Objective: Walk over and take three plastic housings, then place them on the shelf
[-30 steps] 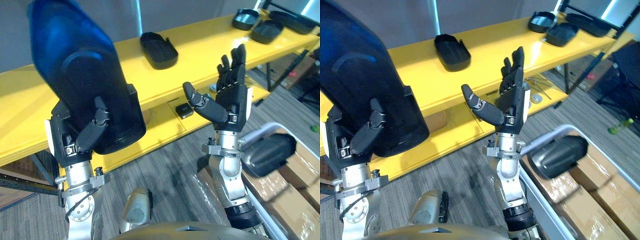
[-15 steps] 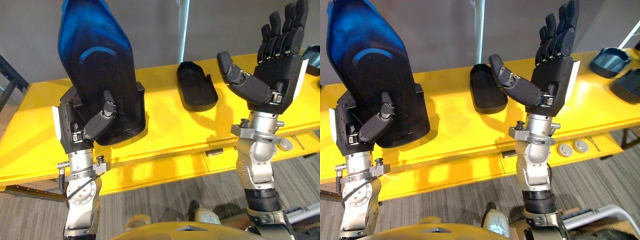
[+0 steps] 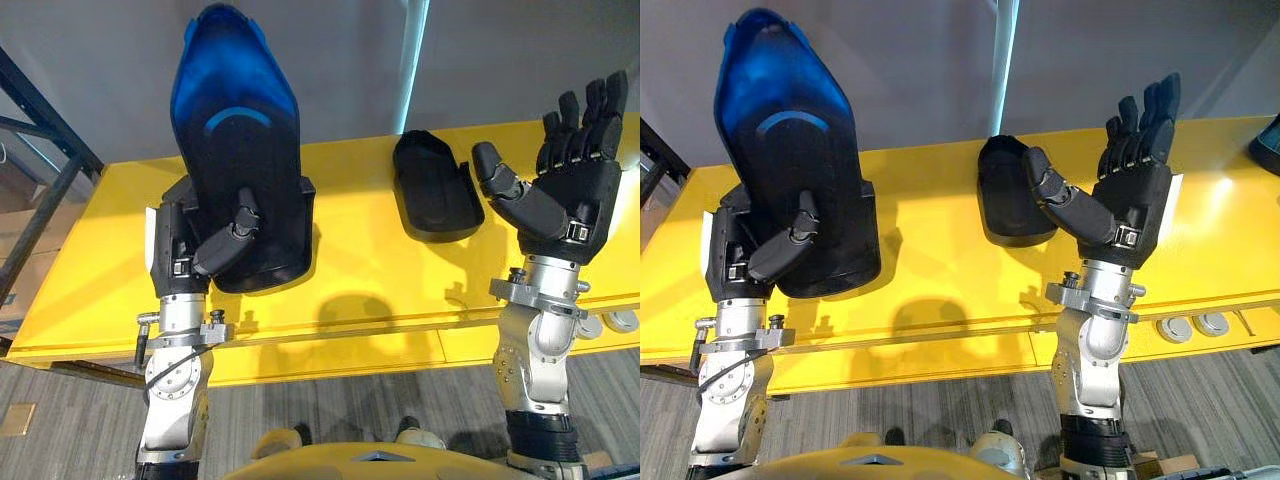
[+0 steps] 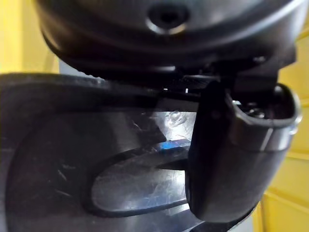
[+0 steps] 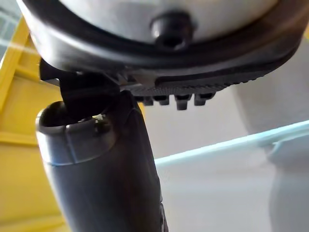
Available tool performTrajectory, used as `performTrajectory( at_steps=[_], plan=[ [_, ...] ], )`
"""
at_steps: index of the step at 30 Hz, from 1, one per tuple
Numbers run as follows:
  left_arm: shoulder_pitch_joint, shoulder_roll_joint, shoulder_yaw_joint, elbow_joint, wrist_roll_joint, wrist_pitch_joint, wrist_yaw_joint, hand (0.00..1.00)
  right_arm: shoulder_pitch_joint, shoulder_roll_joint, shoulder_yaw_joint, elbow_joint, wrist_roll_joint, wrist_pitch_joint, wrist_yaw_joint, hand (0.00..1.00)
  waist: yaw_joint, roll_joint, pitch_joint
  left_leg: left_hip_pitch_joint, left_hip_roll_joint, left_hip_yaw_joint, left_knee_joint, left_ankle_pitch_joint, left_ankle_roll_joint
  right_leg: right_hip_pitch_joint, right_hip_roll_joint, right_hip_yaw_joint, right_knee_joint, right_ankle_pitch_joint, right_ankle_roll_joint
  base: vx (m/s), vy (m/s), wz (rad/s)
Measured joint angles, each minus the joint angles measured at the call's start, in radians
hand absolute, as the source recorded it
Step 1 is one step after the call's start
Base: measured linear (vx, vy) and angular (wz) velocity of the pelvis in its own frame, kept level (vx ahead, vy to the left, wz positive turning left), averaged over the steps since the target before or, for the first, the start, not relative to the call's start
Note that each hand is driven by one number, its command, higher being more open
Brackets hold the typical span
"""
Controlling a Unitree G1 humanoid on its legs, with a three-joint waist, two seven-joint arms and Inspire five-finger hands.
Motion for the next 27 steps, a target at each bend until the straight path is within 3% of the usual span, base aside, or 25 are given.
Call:
performTrajectory(
  at_steps=[7, 11, 17, 23, 27],
  plan=[
    [-0.049, 0.032, -0.013, 0.032, -0.176, 0.172, -0.085, 0.0, 0.065, 0.03, -0.01, -0.035, 0.006, 0.083, 0.063, 1.0, -0.04, -0.016, -0.008, 0.016, -0.004, 0.03, -0.041, 0.012, 0.001, 0.014, 0.004, 0.023, -0.053, 0.03, 0.018, -0.03, 0.013, -0.1],
    [-0.182, 0.032, -0.062, 0.226, -0.229, 0.249, -0.045, 0.0, 0.07, 0.031, 0.021, -0.014, 0.013, 0.12, 0.107, 1.0, -0.048, -0.016, -0.008, 0.016, -0.002, 0.043, -0.043, 0.015, 0.001, 0.014, 0.015, 0.035, -0.076, 0.05, 0.013, -0.03, -0.003, -0.09],
    [-0.3, 0.034, -0.092, 0.416, -0.229, 0.292, 0.036, 0.0, 0.056, 0.016, 0.129, 0.062, 0.002, 0.138, 0.142, 1.0, -0.065, -0.02, -0.008, 0.014, 0.0, 0.052, -0.044, 0.018, -0.001, 0.006, 0.019, 0.047, -0.08, 0.054, 0.012, -0.01, 0.002, -0.05],
    [-0.428, 0.067, -0.079, 0.553, -0.27, 0.291, 0.123, 0.0, -0.051, -0.046, 0.232, 0.07, -0.011, 0.143, 0.193, 1.0, -0.068, -0.022, -0.003, -0.024, 0.001, 0.06, -0.017, 0.017, -0.002, -0.036, 0.017, 0.06, -0.061, 0.056, 0.012, -0.02, 0.005, -0.04],
    [-0.491, 0.074, -0.047, 0.568, -0.263, 0.291, 0.16, 0.0, -0.162, -0.064, 0.268, 0.07, -0.044, 0.148, 0.217, 1.0, -0.066, -0.023, 0.055, -0.06, 0.004, 0.054, 0.018, 0.017, -0.001, -0.079, 0.012, 0.065, -0.01, 0.046, -0.001, -0.08, -0.008, 0.03]
  ],
)
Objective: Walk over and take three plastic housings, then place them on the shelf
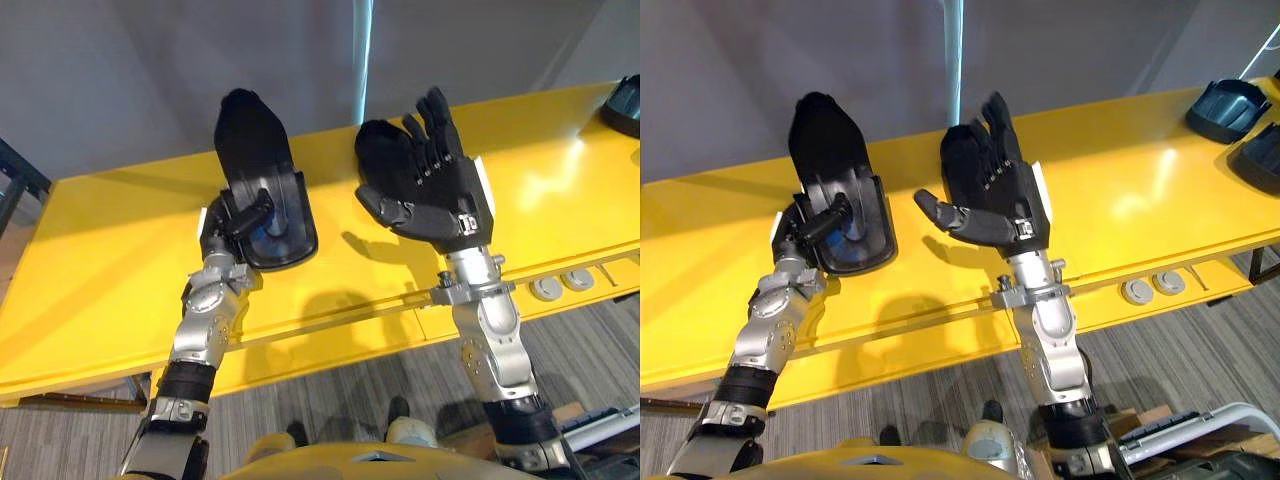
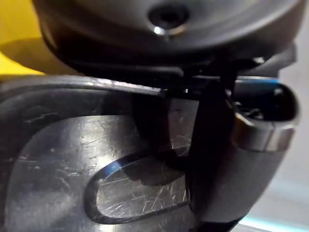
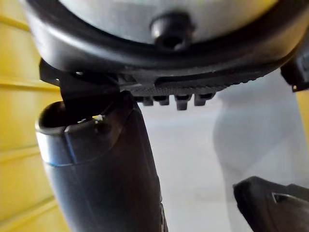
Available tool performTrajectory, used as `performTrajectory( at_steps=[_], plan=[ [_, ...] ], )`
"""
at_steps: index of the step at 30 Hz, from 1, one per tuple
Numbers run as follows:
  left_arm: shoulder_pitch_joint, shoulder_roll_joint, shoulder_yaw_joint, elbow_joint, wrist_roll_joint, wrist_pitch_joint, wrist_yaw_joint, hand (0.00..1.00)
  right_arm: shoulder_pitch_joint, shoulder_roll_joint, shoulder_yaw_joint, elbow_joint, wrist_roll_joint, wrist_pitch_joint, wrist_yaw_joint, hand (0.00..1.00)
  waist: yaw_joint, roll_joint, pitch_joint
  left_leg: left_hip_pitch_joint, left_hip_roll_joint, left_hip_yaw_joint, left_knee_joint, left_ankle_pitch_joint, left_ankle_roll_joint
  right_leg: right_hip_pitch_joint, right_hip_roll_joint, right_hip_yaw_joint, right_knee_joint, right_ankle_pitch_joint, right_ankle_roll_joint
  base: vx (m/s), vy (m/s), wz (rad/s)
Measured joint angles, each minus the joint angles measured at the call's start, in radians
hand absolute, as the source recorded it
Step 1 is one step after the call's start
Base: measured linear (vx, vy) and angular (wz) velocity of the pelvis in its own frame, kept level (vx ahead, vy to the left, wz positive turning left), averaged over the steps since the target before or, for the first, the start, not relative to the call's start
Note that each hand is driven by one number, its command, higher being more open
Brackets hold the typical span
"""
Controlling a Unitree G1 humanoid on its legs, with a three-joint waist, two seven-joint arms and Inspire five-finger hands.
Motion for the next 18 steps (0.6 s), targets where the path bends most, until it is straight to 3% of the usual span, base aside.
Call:
performTrajectory(
  at_steps=[1, 2, 11, 18],
  plan=[
    [-0.003, 0.0, 0.003, 0.001, 0.002, 0.001, 0.003, 0.0, -0.007, 0.0, 0.003, 0.0, -0.006, 0.001, 0.0, 1.0, 0.0, 0.001, 0.003, -0.006, 0.0, -0.002, 0.003, 0.001, 0.001, -0.009, -0.001, -0.001, 0.007, -0.002, -0.002, -0.09, -0.016, 0.09],
    [-0.007, 0.0, 0.008, 0.002, 0.004, 0.003, 0.003, 1.0, -0.016, -0.003, 0.011, 0.0, -0.006, 0.006, -0.004, 1.0, -0.001, 0.004, 0.012, -0.02, 0.0, -0.007, 0.013, 0.001, 0.002, -0.017, -0.002, -0.005, 0.012, -0.002, -0.003, -0.06, -0.015, 0.09],
    [-0.077, 0.035, 0.004, 0.027, 0.057, 0.062, -0.011, 1.0, -0.028, -0.029, 0.017, 0.016, -0.005, 0.031, -0.049, 1.0, -0.001, 0.018, 0.069, -0.04, 0.005, -0.018, 0.047, -0.002, 0.002, -0.04, -0.013, -0.006, 0.076, -0.028, -0.008, -0.05, -0.015, 0.04],
    [-0.082, 0.039, 0.003, 0.032, 0.105, 0.065, -0.011, 1.0, -0.027, -0.029, 0.017, 0.016, -0.005, 0.031, -0.047, 1.0, -0.001, 0.022, 0.075, -0.034, 0.008, -0.009, 0.058, -0.007, 0.003, -0.04, -0.013, 0.006, 0.089, -0.029, -0.008, -0.02, -0.003, -0.05]
  ],
)
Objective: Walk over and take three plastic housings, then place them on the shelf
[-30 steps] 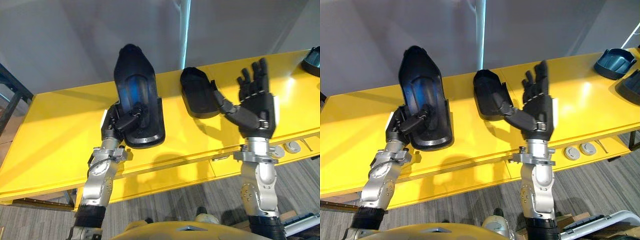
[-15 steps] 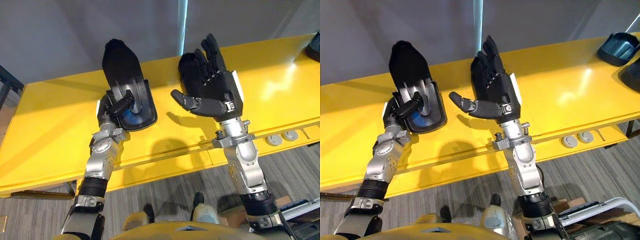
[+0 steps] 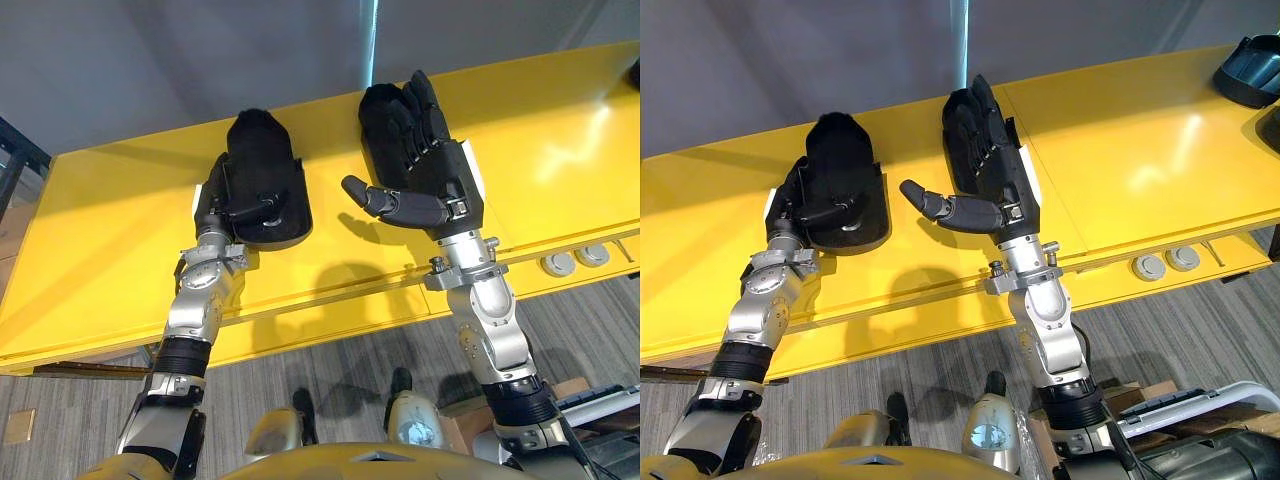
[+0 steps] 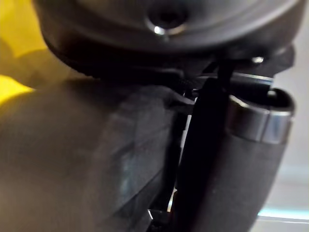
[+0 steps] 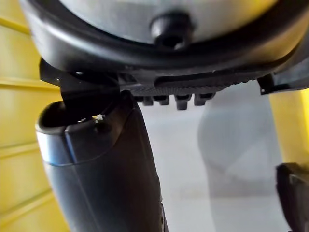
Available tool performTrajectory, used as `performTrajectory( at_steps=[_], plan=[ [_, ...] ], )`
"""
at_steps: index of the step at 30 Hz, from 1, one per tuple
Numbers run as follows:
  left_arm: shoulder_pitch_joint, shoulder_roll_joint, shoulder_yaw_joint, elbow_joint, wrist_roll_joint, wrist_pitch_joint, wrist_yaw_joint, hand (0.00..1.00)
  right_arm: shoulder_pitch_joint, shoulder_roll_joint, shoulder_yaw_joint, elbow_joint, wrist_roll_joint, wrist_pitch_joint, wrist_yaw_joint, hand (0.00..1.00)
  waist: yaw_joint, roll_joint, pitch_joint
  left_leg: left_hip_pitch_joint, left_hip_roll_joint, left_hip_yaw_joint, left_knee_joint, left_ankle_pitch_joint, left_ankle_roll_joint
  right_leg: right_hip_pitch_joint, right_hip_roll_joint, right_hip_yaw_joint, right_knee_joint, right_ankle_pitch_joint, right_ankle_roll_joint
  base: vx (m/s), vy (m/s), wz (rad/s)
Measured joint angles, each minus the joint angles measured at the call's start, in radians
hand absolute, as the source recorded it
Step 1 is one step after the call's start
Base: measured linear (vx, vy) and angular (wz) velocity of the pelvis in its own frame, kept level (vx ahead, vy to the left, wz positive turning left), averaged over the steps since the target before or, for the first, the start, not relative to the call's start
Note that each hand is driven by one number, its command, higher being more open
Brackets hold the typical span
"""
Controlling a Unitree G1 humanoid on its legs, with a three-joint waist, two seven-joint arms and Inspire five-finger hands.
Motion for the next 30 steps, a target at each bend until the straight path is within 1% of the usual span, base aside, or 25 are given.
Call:
performTrajectory(
  at_steps=[3, 6, 7, 12, 14, 16, 17, 18, 19, 21, 22, 23, 24, 26, 28, 29, 30],
  plan=[
    [0.0, 0.0, -0.008, 0.007, 0.02, -0.004, 0.041, 1.0, 0.005, 0.0, 0.0, 0.0, 0.0, 0.0, 0.008, 1.0, -0.003, 0.0, 0.0, 0.001, 0.003, 0.005, 0.006, -0.004, 0.0, 0.0, 0.002, 0.005, 0.001, 0.0, 0.0, -0.02, 0.003, -0.06],
    [0.003, -0.001, -0.008, 0.008, 0.033, -0.005, 0.092, 1.0, 0.009, 0.003, 0.0, 0.0, 0.0, 0.0, 0.009, 1.0, -0.012, 0.0, 0.0, 0.004, 0.005, 0.006, 0.004, -0.004, -0.001, 0.002, 0.004, 0.005, 0.0, 0.0, 0.001, 0.0, 0.0, 0.0],
    [0.006, -0.001, -0.008, 0.009, 0.061, -0.005, 0.116, 1.0, 0.011, 0.005, 0.0, 0.0, 0.0, -0.001, 0.009, 1.0, -0.018, 0.0, 0.0, 0.007, 0.006, 0.006, 0.001, -0.004, -0.001, 0.005, 0.006, 0.005, -0.001, 0.001, 0.001, 0.0, 0.0, 0.0],
    [0.015, -0.003, -0.008, 0.028, 0.107, -0.003, 0.189, 1.0, 0.064, 0.032, 0.0, -0.003, 0.0, -0.009, 0.004, 1.0, -0.024, 0.002, -0.002, 0.057, 0.013, 0.014, -0.044, 0.005, -0.006, 0.047, 0.02, 0.004, -0.034, 0.003, 0.003, 0.03, -0.015, -0.05],
    [0.016, -0.005, -0.006, 0.02, 0.145, -0.006, 0.232, 1.0, 0.077, 0.035, 0.001, -0.003, -0.001, -0.011, -0.002, 1.0, -0.024, 0.004, -0.003, 0.06, 0.013, 0.014, -0.056, 0.01, -0.008, 0.049, 0.021, 0.0, -0.039, 0.004, 0.004, 0.04, -0.005, 0.03],
    [0.035, -0.018, 0.01, -0.035, 0.164, -0.01, 0.273, 1.0, 0.09, 0.045, 0.003, -0.003, -0.003, -0.011, -0.018, 1.0, -0.024, 0.004, -0.004, 0.075, 0.013, 0.013, -0.068, 0.016, -0.01, 0.065, 0.023, -0.004, -0.054, 0.006, 0.006, 0.06, 0.005, 0.03],
    [0.064, -0.027, 0.026, -0.117, 0.167, -0.031, 0.3, 1.0, 0.095, 0.053, 0.003, -0.003, -0.004, -0.012, -0.028, 1.0, -0.024, 0.004, -0.006, 0.082, 0.012, 0.012, -0.071, 0.016, -0.01, 0.073, 0.023, -0.007, -0.06, 0.006, 0.006, 0.09, 0.014, 0.07],
    [0.092, -0.037, 0.038, -0.216, 0.166, -0.066, 0.31, 1.0, 0.099, 0.065, 0.001, -0.003, -0.026, -0.012, -0.047, 1.0, -0.022, 0.004, -0.008, 0.092, 0.011, 0.008, -0.079, 0.017, -0.011, 0.086, 0.023, -0.014, -0.071, 0.007, 0.007, 0.08, 0.015, 0.09],
    [0.104, -0.047, 0.043, -0.266, 0.164, -0.089, 0.31, 1.0, 0.106, 0.072, 0.001, -0.003, -0.041, -0.012, -0.058, 1.0, -0.02, 0.005, -0.015, 0.094, 0.011, 0.005, -0.081, 0.017, -0.012, 0.088, 0.023, -0.017, -0.075, 0.007, 0.007, 0.09, 0.015, 0.12],
    [0.139, -0.068, 0.039, -0.45, 0.144, -0.191, 0.301, 1.0, 0.121, 0.089, 0.003, -0.003, -0.055, -0.012, -0.089, 1.0, -0.008, 0.005, -0.029, 0.11, 0.01, 0.004, -0.088, 0.017, -0.012, 0.113, 0.023, -0.022, -0.096, 0.009, 0.009, 0.08, 0.018, 0.08],
    [0.155, -0.084, 0.036, -0.543, 0.143, -0.243, 0.288, 1.0, 0.129, 0.095, 0.006, -0.003, -0.081, -0.012, -0.108, 1.0, 0.001, 0.008, -0.048, 0.113, 0.009, 0.003, -0.096, 0.017, -0.012, 0.121, 0.023, -0.027, -0.108, 0.011, 0.012, 0.06, 0.015, 0.03],
    [0.162, -0.09, 0.034, -0.585, 0.143, -0.272, 0.283, 1.0, 0.129, 0.096, 0.008, -0.003, -0.083, -0.012, -0.116, 1.0, 0.002, 0.01, -0.055, 0.118, 0.008, 0.003, -0.101, 0.017, -0.012, 0.125, 0.024, -0.028, -0.112, 0.011, 0.012, 0.06, 0.011, 0.07],
    [0.169, -0.098, 0.03, -0.643, 0.144, -0.324, 0.269, 1.0, 0.129, 0.1, 0.009, -0.003, -0.086, -0.012, -0.132, 1.0, 0.005, 0.013, -0.065, 0.128, 0.007, 0.001, -0.106, 0.017, -0.012, 0.144, 0.024, -0.035, -0.126, 0.013, 0.016, 0.04, 0.01, 0.06],
    [0.172, -0.098, 0.034, -0.673, 0.155, -0.387, 0.276, 1.0, 0.129, 0.11, 0.002, -0.003, -0.108, -0.013, -0.158, 1.0, 0.006, 0.02, -0.087, 0.147, 0.006, -0.005, -0.12, 0.017, -0.012, 0.17, 0.025, -0.047, -0.14, 0.014, 0.017, 0.02, 0.005, 0.11],
    [0.18, -0.098, 0.039, -0.672, 0.172, -0.41, 0.294, 1.0, 0.126, 0.11, -0.005, -0.003, -0.112, -0.02, -0.164, 1.0, 0.009, 0.019, -0.101, 0.148, 0.006, -0.007, -0.124, 0.017, -0.012, 0.175, 0.026, -0.05, -0.146, 0.016, 0.02, -0.02, -0.003, 0.05],
    [0.203, -0.098, 0.044, -0.672, 0.171, -0.419, 0.298, 1.0, 0.127, 0.11, -0.011, -0.003, -0.116, -0.021, -0.164, 1.0, 0.009, 0.015, -0.107, 0.15, 0.006, -0.008, -0.128, 0.017, -0.012, 0.182, 0.028, -0.052, -0.157, 0.021, 0.021, -0.04, -0.008, 0.02],
    [0.217, -0.098, 0.045, -0.671, 0.171, -0.419, 0.299, 1.0, 0.127, 0.11, -0.017, -0.003, -0.117, -0.021, -0.164, 1.0, 0.01, 0.013, -0.108, 0.153, 0.006, -0.008, -0.131, 0.018, -0.013, 0.185, 0.03, -0.052, -0.16, 0.022, 0.021, -0.04, -0.01, 0.02]
  ],
)
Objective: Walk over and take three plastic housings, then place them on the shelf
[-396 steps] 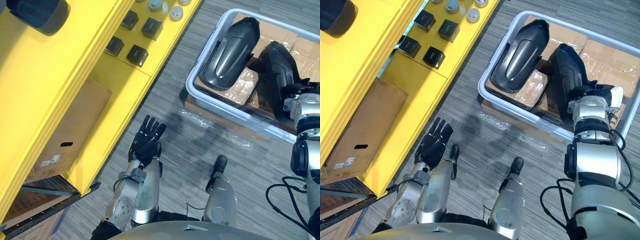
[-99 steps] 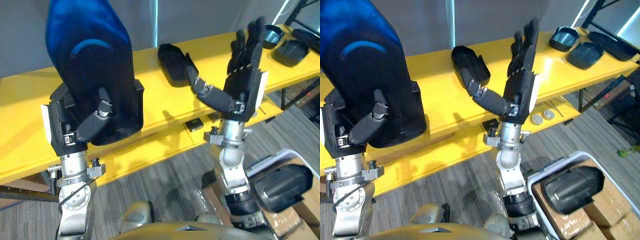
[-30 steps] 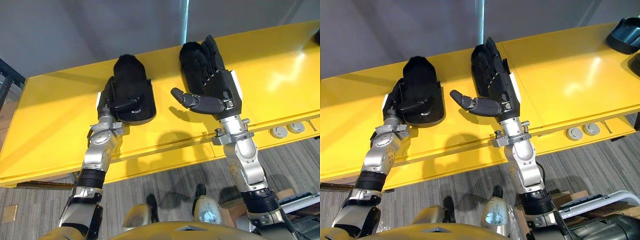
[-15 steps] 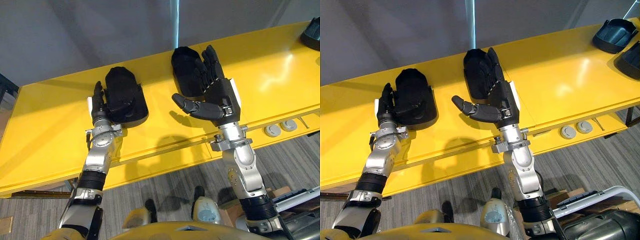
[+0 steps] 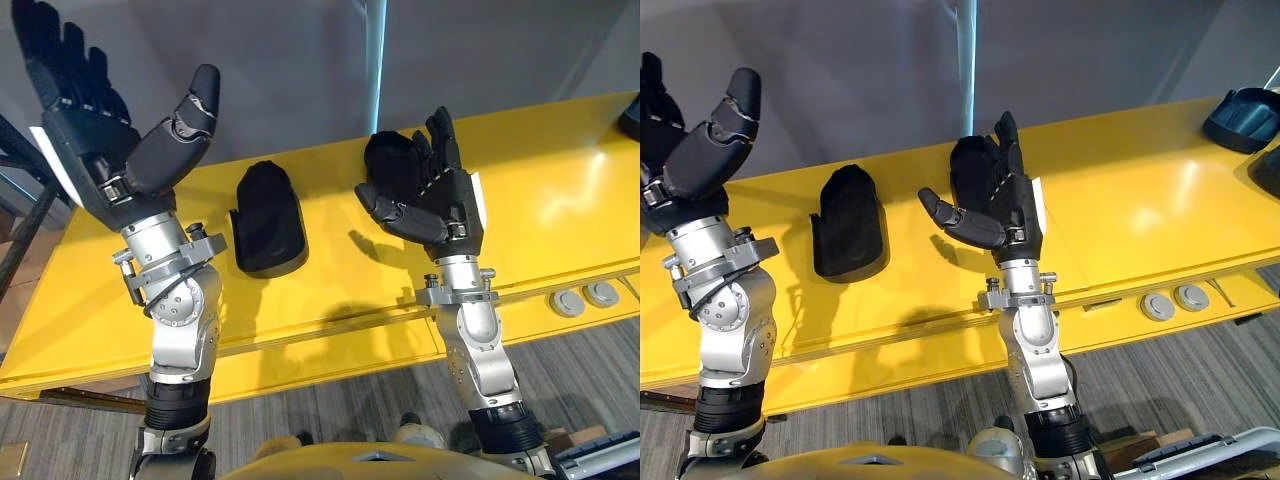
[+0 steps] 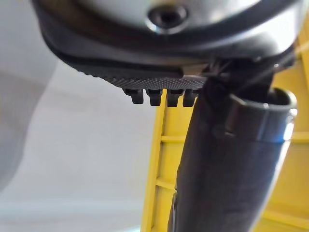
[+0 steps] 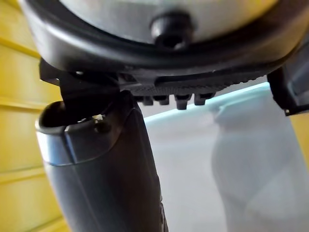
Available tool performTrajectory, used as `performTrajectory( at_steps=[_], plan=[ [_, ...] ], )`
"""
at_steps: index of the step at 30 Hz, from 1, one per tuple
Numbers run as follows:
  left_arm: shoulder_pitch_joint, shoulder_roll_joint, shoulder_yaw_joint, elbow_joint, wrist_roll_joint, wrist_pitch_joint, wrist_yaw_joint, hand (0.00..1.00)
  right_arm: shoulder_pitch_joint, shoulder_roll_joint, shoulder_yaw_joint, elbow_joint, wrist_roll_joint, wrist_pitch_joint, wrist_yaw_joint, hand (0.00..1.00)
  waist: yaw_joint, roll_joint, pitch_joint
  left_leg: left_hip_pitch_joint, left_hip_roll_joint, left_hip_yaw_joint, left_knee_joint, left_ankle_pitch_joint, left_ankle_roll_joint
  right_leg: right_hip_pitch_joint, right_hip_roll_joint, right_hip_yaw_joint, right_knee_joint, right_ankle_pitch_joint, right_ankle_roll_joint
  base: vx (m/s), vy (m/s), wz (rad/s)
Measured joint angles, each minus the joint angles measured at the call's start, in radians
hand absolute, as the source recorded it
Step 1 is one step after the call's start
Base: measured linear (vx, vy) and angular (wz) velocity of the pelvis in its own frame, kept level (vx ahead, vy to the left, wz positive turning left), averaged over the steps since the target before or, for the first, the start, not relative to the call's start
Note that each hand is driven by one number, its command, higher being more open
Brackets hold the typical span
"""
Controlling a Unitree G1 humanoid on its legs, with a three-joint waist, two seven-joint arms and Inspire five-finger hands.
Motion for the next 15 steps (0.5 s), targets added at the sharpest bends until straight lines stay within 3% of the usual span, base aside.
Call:
performTrajectory(
  at_steps=[3, 4, 10, 15],
  plan=[
    [0.075, -0.014, 0.004, 0.002, -0.026, 0.0, -0.007, 1.0, 0.0, 0.0, -0.037, 0.0, -0.001, -0.002, -0.003, 1.0, 0.001, -0.016, -0.009, -0.001, 0.0, -0.007, -0.003, 0.001, 0.0, 0.005, 0.005, -0.009, -0.002, 0.0, 0.0, -0.03, -0.019, 0.06],
    [0.315, -0.119, 0.079, -0.103, -0.161, 0.0, -0.15, 1.0, 0.041, 0.043, -0.114, -0.035, -0.001, -0.043, -0.009, 1.0, 0.048, -0.047, -0.024, -0.013, 0.004, -0.037, 0.003, -0.002, -0.008, 0.024, 0.002, -0.044, -0.011, -0.002, -0.002, -0.01, -0.013, 0.03],
    [0.331, -0.119, 0.08, -0.103, -0.162, 0.0, -0.16, 1.0, 0.042, 0.043, -0.115, -0.035, 0.001, -0.043, -0.005, 1.0, 0.047, -0.049, -0.022, -0.013, 0.004, -0.037, 0.005, -0.001, -0.007, 0.024, 0.002, -0.044, -0.011, -0.003, -0.002, 0.0, 0.0, 0.0],
    [0.422, -0.119, 0.088, -0.082, -0.145, 0.002, -0.232, 1.0, 0.094, 0.042, -0.123, -0.036, 0.035, -0.041, 0.073, 1.0, 0.053, -0.053, -0.007, -0.016, 0.003, -0.026, 0.015, -0.008, -0.004, 0.018, 0.001, -0.033, -0.01, -0.003, -0.002, 0.0, 0.0, -0.05]
  ],
)
